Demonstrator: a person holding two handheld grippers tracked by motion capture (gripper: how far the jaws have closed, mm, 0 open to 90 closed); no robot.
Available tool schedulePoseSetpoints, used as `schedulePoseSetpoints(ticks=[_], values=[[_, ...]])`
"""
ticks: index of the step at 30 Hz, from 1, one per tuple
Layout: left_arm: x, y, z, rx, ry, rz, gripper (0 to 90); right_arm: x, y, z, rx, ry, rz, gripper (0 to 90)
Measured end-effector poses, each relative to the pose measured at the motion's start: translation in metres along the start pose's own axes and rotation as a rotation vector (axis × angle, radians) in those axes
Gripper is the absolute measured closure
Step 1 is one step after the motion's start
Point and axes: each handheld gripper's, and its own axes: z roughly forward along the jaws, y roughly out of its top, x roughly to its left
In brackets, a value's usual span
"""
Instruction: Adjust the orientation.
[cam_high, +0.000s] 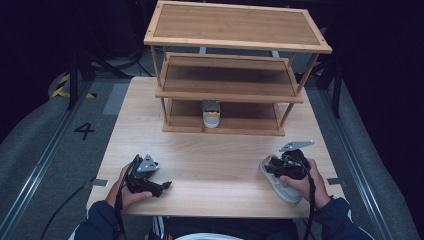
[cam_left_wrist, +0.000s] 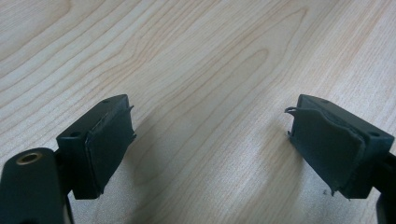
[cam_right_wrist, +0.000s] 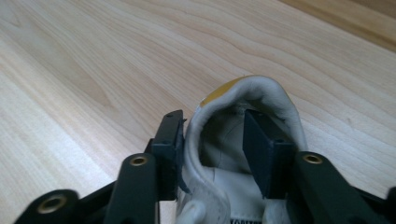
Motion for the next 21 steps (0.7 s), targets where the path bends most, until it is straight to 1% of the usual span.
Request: schedulePoseSetpoints(ticks=[2,3,4,6,7,9,11,12,13,14,15,17,18,21], values=[[0.000,0.000,0.000,-0.001,-0.001,-0.002,13.1,0.002,0.004,0.003,-0.011,-0.002,-0.016,61.6],[0.000,0.000,0.000,-0.002,-0.001,-0.002,13.1,0.003,0.006,0.004,-0.004,-0.003,-0.027,62.7],[0.000,0.000,0.001,-0.003,-0.001,-0.001,13.1,0.004,0.007,0.006,-0.007,0.003,-0.031,66.0],[0.000,0.000,0.001,-0.002,-0.001,-0.001,13.1,0.006,0.010,0.009,-0.016,0.037,-0.041,69.2],[0.000,0.000,0.001,-0.002,-0.002,-0.001,13.1,0.009,0.012,0.011,-0.015,0.052,-0.057,70.7],[0.000,0.000,0.001,-0.002,-0.002,-0.002,13.1,0.015,0.015,0.012,-0.011,0.067,-0.096,71.4],[0.000,0.000,0.001,-0.003,-0.001,-0.002,13.1,0.025,0.017,0.014,-0.012,0.099,-0.148,70.5],[0.000,0.000,0.001,-0.002,-0.001,-0.002,13.1,0.033,0.018,0.015,-0.009,0.126,-0.173,68.8],[0.000,0.000,0.001,-0.003,-0.001,-0.002,13.1,0.041,0.018,0.015,-0.005,0.147,-0.214,67.2],[-0.001,0.000,0.001,-0.004,0.000,-0.004,13.1,0.046,0.018,0.015,0.000,0.162,-0.232,66.3],[-0.001,0.000,0.001,-0.004,0.001,-0.004,13.1,0.053,0.017,0.014,0.006,0.187,-0.254,65.2],[-0.001,0.000,0.001,-0.005,0.001,-0.004,13.1,0.061,0.016,0.014,0.015,0.218,-0.279,62.4],[-0.001,0.001,0.001,-0.001,0.002,-0.003,13.1,0.065,0.015,0.013,0.019,0.222,-0.287,60.2],[-0.001,0.001,0.001,-0.001,0.001,-0.003,13.1,0.071,0.014,0.012,0.031,0.223,-0.281,55.2]])
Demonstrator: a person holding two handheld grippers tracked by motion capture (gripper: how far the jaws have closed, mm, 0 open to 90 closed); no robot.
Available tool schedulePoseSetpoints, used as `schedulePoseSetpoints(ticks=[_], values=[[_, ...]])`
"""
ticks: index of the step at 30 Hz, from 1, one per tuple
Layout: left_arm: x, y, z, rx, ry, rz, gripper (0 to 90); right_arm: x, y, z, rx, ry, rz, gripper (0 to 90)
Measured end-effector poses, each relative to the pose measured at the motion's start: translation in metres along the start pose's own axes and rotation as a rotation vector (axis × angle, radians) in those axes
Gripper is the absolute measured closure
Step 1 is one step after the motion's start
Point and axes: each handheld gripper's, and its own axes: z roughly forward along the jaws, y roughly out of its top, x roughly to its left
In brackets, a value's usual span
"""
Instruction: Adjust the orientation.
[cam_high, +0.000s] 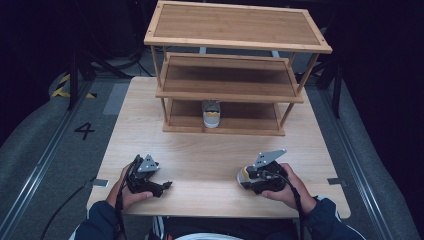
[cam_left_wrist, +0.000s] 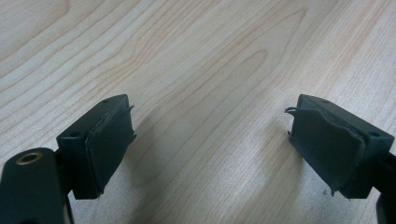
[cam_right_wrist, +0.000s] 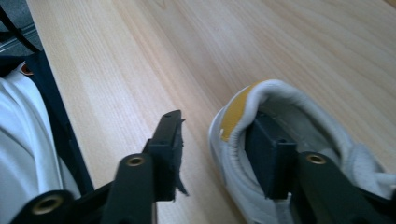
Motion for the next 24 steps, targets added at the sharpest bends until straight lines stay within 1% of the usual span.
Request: schedulePoseSetpoints(ticks=[2,3,4,5,6,7,8,9,11,12,14,15,16,17,18,19,20,23,24], values=[[0.000,0.000,0.000,-0.001,0.000,0.004,13.1,0.000,0.000,0.000,0.008,-0.007,0.036,55.1],[0.000,0.001,0.001,-0.001,-0.002,0.005,13.1,-0.001,0.000,0.003,0.011,-0.024,0.065,53.4],[-0.001,0.001,0.001,-0.001,-0.002,0.005,13.1,-0.002,0.000,0.004,0.013,-0.039,0.077,54.2],[-0.001,0.001,0.001,-0.001,-0.005,0.004,13.1,-0.004,0.000,0.006,0.008,-0.046,0.095,54.3],[-0.001,0.001,0.001,-0.001,-0.006,0.004,13.1,-0.006,0.000,0.007,0.001,-0.046,0.124,52.9],[-0.001,0.001,0.001,0.001,-0.005,0.008,13.1,-0.008,0.001,0.009,0.001,-0.064,0.149,51.3],[-0.001,0.002,0.001,0.000,-0.007,0.010,13.1,-0.008,0.002,0.011,-0.001,-0.080,0.159,54.3],[-0.001,0.002,0.002,0.001,-0.007,0.011,13.1,-0.009,0.003,0.012,-0.008,-0.080,0.165,58.4],[-0.001,0.002,0.002,0.000,-0.009,0.012,13.1,-0.011,0.006,0.015,-0.019,-0.078,0.171,62.8],[-0.001,0.002,0.002,0.000,-0.008,0.013,13.1,-0.012,0.007,0.016,-0.032,-0.061,0.172,68.3],[-0.002,0.002,0.002,0.000,-0.008,0.013,13.1,-0.012,0.008,0.018,-0.042,-0.043,0.155,72.6],[-0.002,0.002,0.002,0.001,-0.007,0.012,13.1,-0.009,0.008,0.019,-0.044,-0.038,0.125,73.7],[-0.002,0.002,0.002,0.001,-0.007,0.012,13.2,-0.006,0.009,0.018,-0.042,-0.017,0.098,74.6],[-0.002,0.002,0.002,0.001,-0.007,0.012,13.2,-0.004,0.008,0.018,-0.037,-0.001,0.082,75.0],[-0.002,0.002,0.002,0.000,-0.007,0.010,13.2,0.001,0.008,0.017,-0.022,0.016,0.057,74.4],[-0.002,0.002,0.002,0.001,-0.007,0.010,13.2,0.004,0.008,0.016,-0.009,0.026,0.027,72.5],[-0.002,0.002,0.002,0.000,-0.006,0.010,13.2,0.008,0.007,0.015,0.002,0.032,0.009,69.9],[-0.002,0.002,0.002,-0.001,-0.005,0.009,13.2,0.012,0.004,0.009,0.025,0.031,-0.004,65.5],[-0.002,0.002,0.002,-0.001,-0.005,0.009,13.2,0.012,0.002,0.006,0.027,0.033,0.000,65.0]])
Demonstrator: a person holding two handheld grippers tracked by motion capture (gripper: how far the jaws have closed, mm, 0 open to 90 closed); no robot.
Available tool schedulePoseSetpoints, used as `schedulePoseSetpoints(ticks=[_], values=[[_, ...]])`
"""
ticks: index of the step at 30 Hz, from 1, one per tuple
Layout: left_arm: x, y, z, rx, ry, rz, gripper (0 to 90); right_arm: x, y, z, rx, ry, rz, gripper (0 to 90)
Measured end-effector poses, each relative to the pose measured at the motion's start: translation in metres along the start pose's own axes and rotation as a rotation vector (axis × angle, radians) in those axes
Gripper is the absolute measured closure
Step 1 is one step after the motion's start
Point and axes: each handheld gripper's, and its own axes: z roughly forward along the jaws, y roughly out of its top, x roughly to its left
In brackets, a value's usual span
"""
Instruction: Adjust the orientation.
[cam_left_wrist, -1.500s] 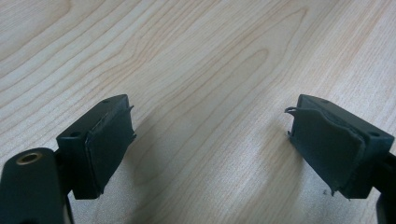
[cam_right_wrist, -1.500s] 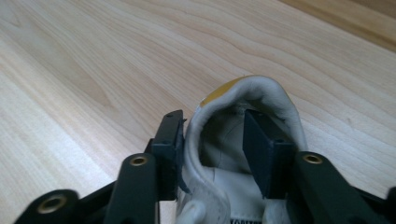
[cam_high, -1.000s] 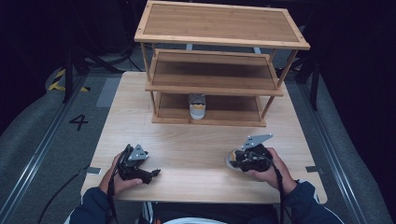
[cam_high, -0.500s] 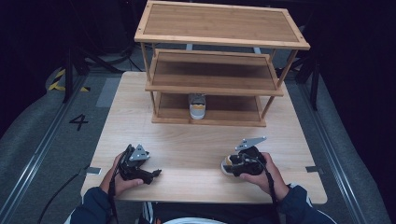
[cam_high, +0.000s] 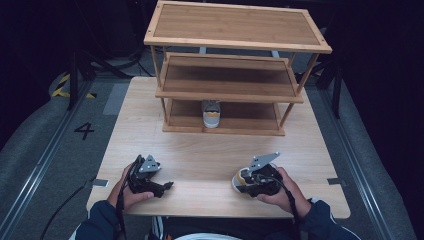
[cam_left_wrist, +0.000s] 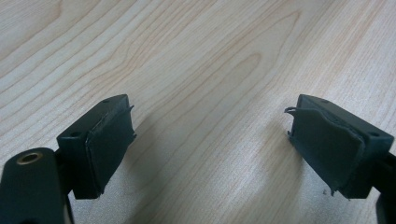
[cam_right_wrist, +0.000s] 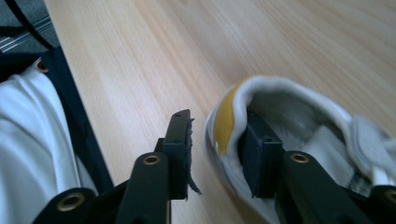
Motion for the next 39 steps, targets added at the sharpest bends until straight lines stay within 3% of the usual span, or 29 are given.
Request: schedulePoseSetpoints(ticks=[3,7,9,18,21,23,24,26,28,29,30,33,39], values=[[0.000,0.000,0.000,0.001,0.000,0.000,13.2,0.000,-0.009,-0.009,0.015,0.027,0.027,64.4],[0.000,0.000,0.000,0.002,-0.006,-0.001,13.1,0.003,-0.017,-0.017,0.055,0.048,0.016,64.1],[0.000,0.001,0.001,0.004,-0.008,0.007,13.0,0.004,-0.018,-0.019,0.071,0.056,0.016,59.7],[-0.001,0.002,0.002,0.000,-0.010,0.005,12.6,0.008,-0.013,-0.006,0.088,0.011,0.053,51.5],[0.000,0.002,0.001,0.002,-0.001,0.016,12.5,0.011,-0.013,-0.001,0.088,-0.015,0.063,57.2],[0.000,0.002,0.001,0.003,-0.001,0.015,12.5,0.011,-0.014,0.003,0.087,-0.010,0.066,59.4],[0.000,0.002,0.002,0.002,-0.002,0.017,12.5,0.011,-0.014,0.002,0.086,0.003,0.058,65.8],[0.000,0.002,0.002,0.001,-0.010,0.014,12.5,0.008,-0.015,0.001,0.069,0.016,0.041,72.5],[0.000,0.003,0.002,0.001,-0.009,0.017,12.4,0.003,-0.015,-0.001,0.072,0.019,0.021,73.4],[0.000,0.003,0.002,0.003,-0.005,0.017,12.4,0.000,-0.015,-0.001,0.072,0.040,0.027,73.5],[-0.001,0.003,0.003,0.004,-0.012,0.010,12.1,-0.004,-0.014,-0.001,0.075,0.031,-0.002,73.6],[-0.001,0.004,0.003,0.002,-0.008,0.015,11.9,-0.013,-0.012,-0.002,0.089,0.024,-0.024,73.6],[-0.001,0.003,0.003,0.001,-0.009,0.015,12.0,-0.026,-0.016,-0.011,0.134,0.050,-0.029,67.7]])
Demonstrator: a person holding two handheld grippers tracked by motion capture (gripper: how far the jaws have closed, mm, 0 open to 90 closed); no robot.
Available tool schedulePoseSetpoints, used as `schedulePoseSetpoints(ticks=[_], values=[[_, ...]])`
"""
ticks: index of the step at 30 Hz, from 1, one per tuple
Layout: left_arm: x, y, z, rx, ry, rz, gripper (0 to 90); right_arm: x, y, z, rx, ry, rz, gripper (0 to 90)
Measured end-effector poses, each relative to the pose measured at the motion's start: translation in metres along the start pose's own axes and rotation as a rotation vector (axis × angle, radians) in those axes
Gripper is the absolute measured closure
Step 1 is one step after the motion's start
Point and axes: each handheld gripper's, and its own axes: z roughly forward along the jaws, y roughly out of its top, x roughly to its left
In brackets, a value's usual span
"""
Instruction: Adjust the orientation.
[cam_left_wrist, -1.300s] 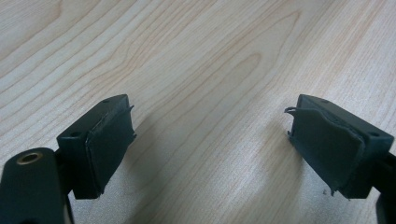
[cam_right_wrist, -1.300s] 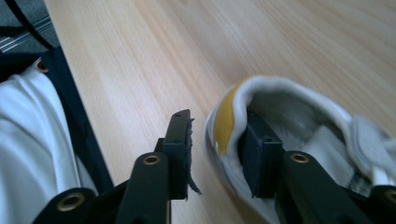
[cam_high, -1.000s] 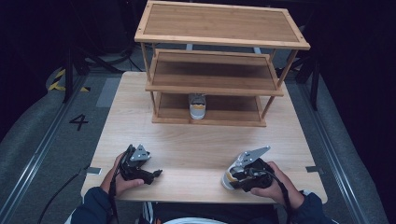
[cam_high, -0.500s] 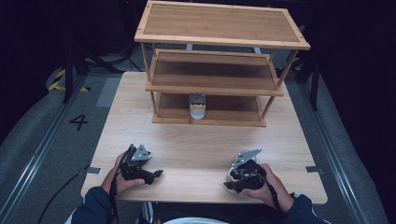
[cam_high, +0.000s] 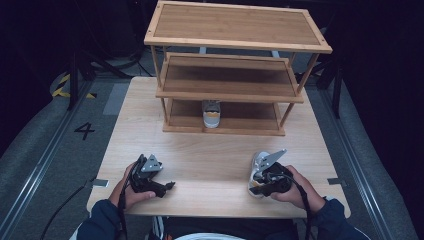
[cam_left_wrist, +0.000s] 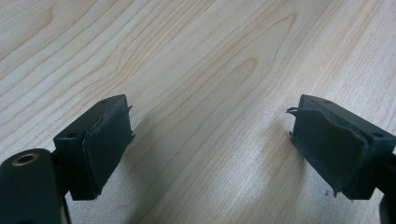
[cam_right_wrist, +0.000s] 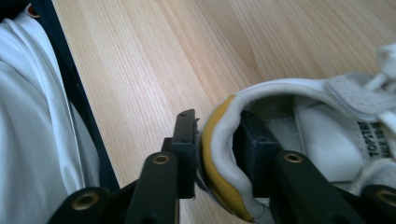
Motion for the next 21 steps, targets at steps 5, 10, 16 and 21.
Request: schedulePoseSetpoints(ticks=[5,10,16,21], values=[[0.000,0.000,0.000,0.000,0.000,0.000,12.0,-0.001,0.002,0.004,0.048,-0.028,0.039,56.8],[0.000,0.000,0.000,0.000,0.000,0.000,12.0,0.004,0.004,0.012,0.058,-0.069,0.039,60.9],[0.000,0.000,0.000,0.000,0.001,0.000,12.0,-0.002,0.001,0.009,0.020,-0.067,0.038,69.3],[0.000,0.000,0.000,0.000,-0.004,-0.005,11.9,-0.007,0.000,0.007,0.013,-0.046,0.011,69.7]])
